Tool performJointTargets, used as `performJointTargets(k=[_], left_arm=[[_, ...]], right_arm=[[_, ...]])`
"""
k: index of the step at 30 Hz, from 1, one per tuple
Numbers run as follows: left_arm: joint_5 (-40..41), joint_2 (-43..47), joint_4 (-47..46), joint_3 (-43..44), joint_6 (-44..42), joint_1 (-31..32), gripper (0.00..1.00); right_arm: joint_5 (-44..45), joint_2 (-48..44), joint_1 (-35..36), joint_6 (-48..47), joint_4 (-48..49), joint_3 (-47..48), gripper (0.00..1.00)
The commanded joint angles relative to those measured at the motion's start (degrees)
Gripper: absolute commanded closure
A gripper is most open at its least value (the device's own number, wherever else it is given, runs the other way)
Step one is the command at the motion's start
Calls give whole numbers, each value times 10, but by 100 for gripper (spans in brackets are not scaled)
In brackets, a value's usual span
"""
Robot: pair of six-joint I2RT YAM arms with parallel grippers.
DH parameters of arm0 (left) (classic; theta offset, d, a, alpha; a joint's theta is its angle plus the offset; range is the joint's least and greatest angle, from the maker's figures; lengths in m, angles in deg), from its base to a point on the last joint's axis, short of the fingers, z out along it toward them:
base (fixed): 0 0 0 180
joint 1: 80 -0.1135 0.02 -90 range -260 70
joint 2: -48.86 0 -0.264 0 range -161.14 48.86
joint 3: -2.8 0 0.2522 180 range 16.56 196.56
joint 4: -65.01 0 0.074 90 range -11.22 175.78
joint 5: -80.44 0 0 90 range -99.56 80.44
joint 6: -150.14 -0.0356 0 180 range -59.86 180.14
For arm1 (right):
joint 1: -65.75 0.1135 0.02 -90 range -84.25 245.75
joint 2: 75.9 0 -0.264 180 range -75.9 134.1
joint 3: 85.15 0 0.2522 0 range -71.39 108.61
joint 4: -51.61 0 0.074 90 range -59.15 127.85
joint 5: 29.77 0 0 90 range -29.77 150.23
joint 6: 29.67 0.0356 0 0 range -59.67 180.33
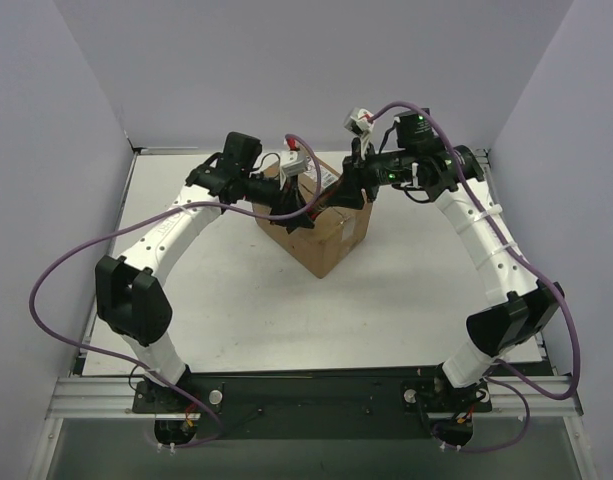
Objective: Unpack the express box
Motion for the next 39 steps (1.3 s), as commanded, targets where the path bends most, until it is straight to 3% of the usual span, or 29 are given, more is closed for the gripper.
performJointTargets(k=[1, 4, 8, 11, 19, 32, 35, 39], left_arm=[[-22, 12, -103, 1, 71, 3, 100], [-26, 29, -235, -43, 179, 2, 100], [-47, 22, -399, -73, 361, 3, 100], [-62, 15, -512, -98, 450, 4, 100], [-82, 2, -617, -122, 523, 0, 100], [-116, -10, -592, -109, 507, -8, 100], [-126, -13, -505, -81, 426, -11, 100], [-111, -10, -259, -24, 251, -14, 100]], right_arm=[[4, -7, -21, 51, 30, 22, 39], [-41, -10, -42, 68, 32, 15, 30], [-55, -16, -33, 44, 35, -7, 30], [-66, -6, -23, 64, 51, -1, 30], [-55, 41, -4, 148, 126, 30, 29], [-66, 46, -10, 137, 133, 55, 35], [-69, 36, -12, 115, 116, 54, 37], [-63, 18, -14, 49, 59, 36, 38]])
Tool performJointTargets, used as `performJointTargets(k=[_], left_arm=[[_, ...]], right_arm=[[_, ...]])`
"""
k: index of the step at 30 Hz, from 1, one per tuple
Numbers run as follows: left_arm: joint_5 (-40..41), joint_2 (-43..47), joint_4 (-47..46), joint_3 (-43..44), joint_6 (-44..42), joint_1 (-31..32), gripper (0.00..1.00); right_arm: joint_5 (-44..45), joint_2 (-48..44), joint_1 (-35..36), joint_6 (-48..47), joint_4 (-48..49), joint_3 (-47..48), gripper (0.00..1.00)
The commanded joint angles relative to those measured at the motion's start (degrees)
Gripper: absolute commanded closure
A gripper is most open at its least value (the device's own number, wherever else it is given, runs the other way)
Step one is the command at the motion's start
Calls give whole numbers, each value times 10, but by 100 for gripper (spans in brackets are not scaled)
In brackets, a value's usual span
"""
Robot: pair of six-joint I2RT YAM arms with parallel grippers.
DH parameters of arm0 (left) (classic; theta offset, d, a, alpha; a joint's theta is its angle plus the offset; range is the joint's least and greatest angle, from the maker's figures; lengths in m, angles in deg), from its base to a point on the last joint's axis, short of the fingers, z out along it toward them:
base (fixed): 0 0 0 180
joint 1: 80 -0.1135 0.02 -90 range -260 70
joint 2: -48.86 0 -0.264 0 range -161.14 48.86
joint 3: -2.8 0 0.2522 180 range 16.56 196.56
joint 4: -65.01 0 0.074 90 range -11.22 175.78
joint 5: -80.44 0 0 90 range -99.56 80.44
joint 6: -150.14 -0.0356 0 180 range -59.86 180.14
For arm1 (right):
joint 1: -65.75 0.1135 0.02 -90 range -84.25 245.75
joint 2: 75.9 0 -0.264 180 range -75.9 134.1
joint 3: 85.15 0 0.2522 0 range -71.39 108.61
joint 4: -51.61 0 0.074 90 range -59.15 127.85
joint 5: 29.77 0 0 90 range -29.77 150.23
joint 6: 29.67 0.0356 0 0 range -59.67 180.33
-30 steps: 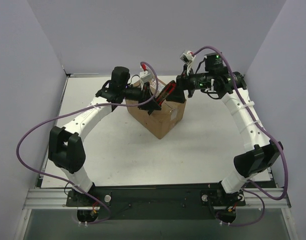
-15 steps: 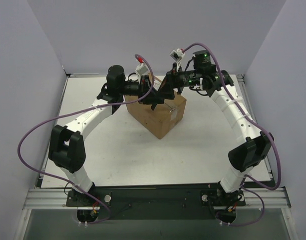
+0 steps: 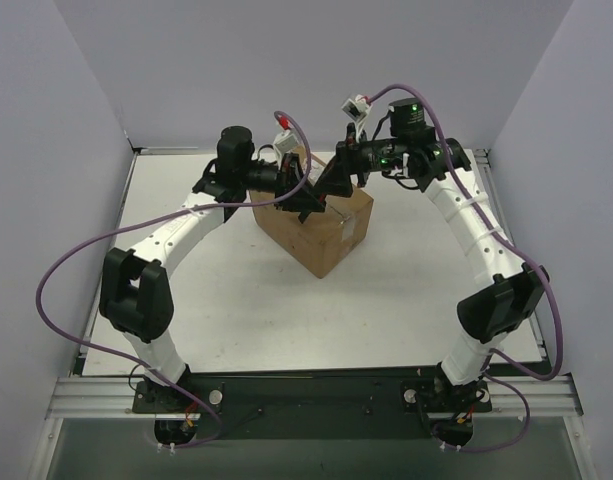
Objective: Unpack the express box
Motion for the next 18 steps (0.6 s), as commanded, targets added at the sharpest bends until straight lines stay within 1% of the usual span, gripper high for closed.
performJointTargets(k=[1, 3, 5, 7, 11, 18], left_arm=[[-7, 6, 233, 76, -231, -4, 100], [0, 10, 274, 80, -258, -5, 100], [4, 10, 290, 80, -278, -5, 100], [7, 12, 298, 83, -291, -3, 100], [15, 8, 356, 95, -340, -3, 100], [14, 3, 365, 100, -354, -1, 100]], right_arm=[[-21, -43, -6, -74, -40, -3, 38], [-21, -55, -8, -102, -63, -21, 39], [-22, -64, -6, -121, -78, -29, 39], [-24, -67, -6, -125, -83, -37, 39], [-24, -66, -1, -136, -85, -30, 39], [-20, -61, 6, -157, -94, -21, 39]])
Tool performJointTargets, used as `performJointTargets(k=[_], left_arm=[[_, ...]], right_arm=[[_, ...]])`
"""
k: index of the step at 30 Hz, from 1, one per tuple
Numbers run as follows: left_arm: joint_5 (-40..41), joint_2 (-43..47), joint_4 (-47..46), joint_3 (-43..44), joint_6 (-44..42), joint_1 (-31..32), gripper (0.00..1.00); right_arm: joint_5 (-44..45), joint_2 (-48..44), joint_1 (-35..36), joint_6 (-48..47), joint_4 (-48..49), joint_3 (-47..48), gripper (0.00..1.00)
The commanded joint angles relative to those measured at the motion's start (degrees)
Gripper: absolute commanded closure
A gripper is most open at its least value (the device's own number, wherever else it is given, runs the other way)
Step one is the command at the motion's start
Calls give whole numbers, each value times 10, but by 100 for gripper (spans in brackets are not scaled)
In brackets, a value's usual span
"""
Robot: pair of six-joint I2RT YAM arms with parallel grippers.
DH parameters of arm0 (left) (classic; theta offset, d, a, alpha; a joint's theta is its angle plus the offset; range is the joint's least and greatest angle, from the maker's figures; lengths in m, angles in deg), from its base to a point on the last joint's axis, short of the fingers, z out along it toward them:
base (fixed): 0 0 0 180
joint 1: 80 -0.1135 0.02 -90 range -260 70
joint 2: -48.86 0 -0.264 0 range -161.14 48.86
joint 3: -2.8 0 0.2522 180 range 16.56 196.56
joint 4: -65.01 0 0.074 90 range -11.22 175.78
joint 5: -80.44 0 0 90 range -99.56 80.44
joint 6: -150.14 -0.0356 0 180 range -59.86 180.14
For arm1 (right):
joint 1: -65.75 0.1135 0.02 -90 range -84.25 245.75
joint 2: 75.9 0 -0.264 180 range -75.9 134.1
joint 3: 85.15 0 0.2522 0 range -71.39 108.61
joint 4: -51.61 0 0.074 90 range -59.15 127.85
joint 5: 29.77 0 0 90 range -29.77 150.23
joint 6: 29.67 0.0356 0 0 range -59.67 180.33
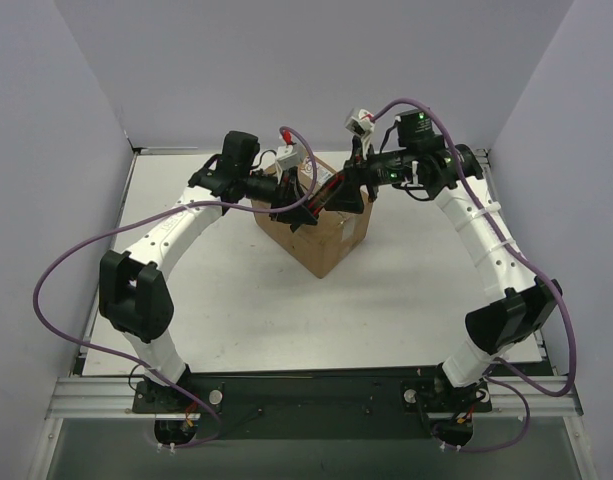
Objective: Unpack the express box
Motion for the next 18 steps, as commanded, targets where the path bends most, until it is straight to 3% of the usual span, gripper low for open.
performJointTargets(k=[1, 18], left_arm=[[-9, 4, 16, 35, -35, 1, 100], [-9, 3, 14, 32, -35, 2, 100]], right_arm=[[-19, -10, 10, -36, -4, 12, 39], [-17, 25, 47, -42, -4, 35, 53]])
